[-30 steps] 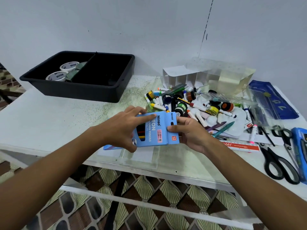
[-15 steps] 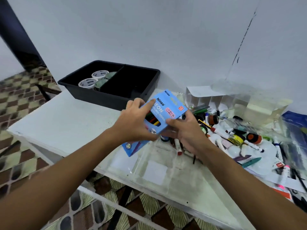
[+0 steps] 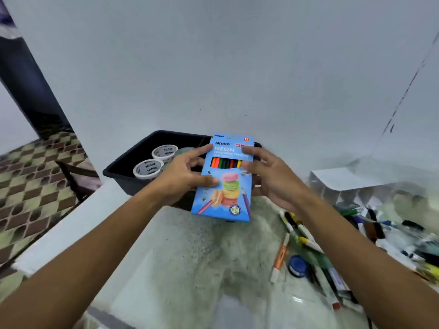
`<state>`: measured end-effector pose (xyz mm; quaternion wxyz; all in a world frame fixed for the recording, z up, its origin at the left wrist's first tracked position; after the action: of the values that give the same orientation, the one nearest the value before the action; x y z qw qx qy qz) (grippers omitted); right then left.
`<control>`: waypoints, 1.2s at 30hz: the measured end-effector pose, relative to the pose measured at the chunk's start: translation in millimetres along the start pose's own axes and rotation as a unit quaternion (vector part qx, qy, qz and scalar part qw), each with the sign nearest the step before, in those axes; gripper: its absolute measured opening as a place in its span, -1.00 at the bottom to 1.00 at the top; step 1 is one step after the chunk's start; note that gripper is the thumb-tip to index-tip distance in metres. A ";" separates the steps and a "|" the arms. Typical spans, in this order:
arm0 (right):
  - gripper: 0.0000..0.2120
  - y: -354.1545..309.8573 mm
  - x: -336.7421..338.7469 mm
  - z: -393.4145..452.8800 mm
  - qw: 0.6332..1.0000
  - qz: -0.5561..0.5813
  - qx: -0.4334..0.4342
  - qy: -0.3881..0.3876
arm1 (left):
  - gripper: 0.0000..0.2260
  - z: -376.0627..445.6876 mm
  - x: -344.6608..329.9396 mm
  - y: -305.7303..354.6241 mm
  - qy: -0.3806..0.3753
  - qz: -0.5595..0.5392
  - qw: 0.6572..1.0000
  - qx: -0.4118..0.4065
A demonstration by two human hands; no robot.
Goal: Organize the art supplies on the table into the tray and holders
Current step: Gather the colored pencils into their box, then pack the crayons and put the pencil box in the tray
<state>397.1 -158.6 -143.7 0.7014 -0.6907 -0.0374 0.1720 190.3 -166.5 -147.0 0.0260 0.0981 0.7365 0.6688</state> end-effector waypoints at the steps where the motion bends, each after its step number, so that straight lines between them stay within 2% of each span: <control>1: -0.53 0.5 -7.0 11.0 0.999 -0.020 -0.013 -0.027 | -0.17 12.2 14.1 1.6 -0.002 0.000 1.000 -0.009; 4: -0.39 6.7 -21.4 44.1 0.999 -0.031 -0.027 -0.013 | -0.19 43.1 48.5 0.5 -0.009 0.060 0.998 -0.029; 6: -0.38 12.6 -27.2 68.3 0.999 -0.024 -0.029 0.039 | -0.20 58.8 71.3 -7.4 0.011 0.179 0.981 -0.069; 8: -0.36 21.7 -29.4 87.3 0.994 -0.063 -0.030 0.089 | -0.21 66.3 93.5 -20.3 0.017 0.319 0.939 -0.127; 10: -0.33 37.6 -31.0 104.5 0.985 -0.114 -0.039 0.123 | -0.17 70.6 114.8 -39.0 -0.028 0.416 0.893 -0.171; 12: -0.32 56.4 -34.3 118.0 0.976 -0.158 -0.063 0.136 | -0.12 74.3 130.3 -58.4 -0.079 0.493 0.847 -0.183; 14: -0.32 73.2 -39.9 128.7 0.971 -0.172 -0.098 0.134 | -0.13 79.1 138.3 -72.2 -0.100 0.532 0.817 -0.200; 18: -0.33 96.5 -50.0 145.6 0.964 -0.181 -0.159 0.110 | -0.16 83.1 142.5 -79.8 -0.095 0.527 0.809 -0.243; 22: -0.19 108.8 -45.3 160.3 0.949 -0.235 -0.187 0.094 | -0.16 82.9 142.2 -85.7 -0.084 0.512 0.818 -0.247; 24: -0.18 108.8 -43.5 163.1 0.925 -0.325 -0.188 0.066 | -0.15 82.5 141.9 -86.6 -0.078 0.517 0.815 -0.250; 25: -0.18 109.1 -43.3 163.7 0.900 -0.390 -0.191 0.045 | -0.15 82.4 141.9 -86.5 -0.078 0.519 0.814 -0.248; 28: -0.24 111.3 -46.9 162.3 0.782 -0.587 -0.210 -0.021 | -0.15 82.7 141.4 -86.5 -0.081 0.518 0.815 -0.245; 30: -0.21 111.3 -51.7 163.2 0.702 -0.677 -0.216 -0.045 | -0.14 82.1 141.0 -86.0 -0.080 0.515 0.817 -0.247; 31: -0.20 111.6 -54.4 166.1 0.691 -0.689 -0.210 -0.057 | -0.14 82.3 141.3 -86.1 -0.079 0.513 0.818 -0.248; 34: -0.17 117.3 -63.9 173.9 0.716 -0.661 -0.193 -0.119 | -0.14 82.4 141.7 -85.2 -0.073 0.507 0.819 -0.258; 36: -0.17 122.6 -69.4 173.3 0.706 -0.666 -0.194 -0.140 | -0.14 83.1 141.5 -84.9 -0.069 0.508 0.818 -0.260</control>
<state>258.5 -14.9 -243.7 0.4709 -0.5746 -0.6183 -0.2564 56.5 -67.0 -226.5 -0.2420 0.4940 0.3767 0.7454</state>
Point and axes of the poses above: each hand's wrist, its own z-axis towards the middle knuckle, its own x-axis out of the back of the hand, y = z × x, the point moved 2 cm from there along z, towards the middle knuckle, and after that the axes turned 5 degrees about x, right-handed, at the moved point
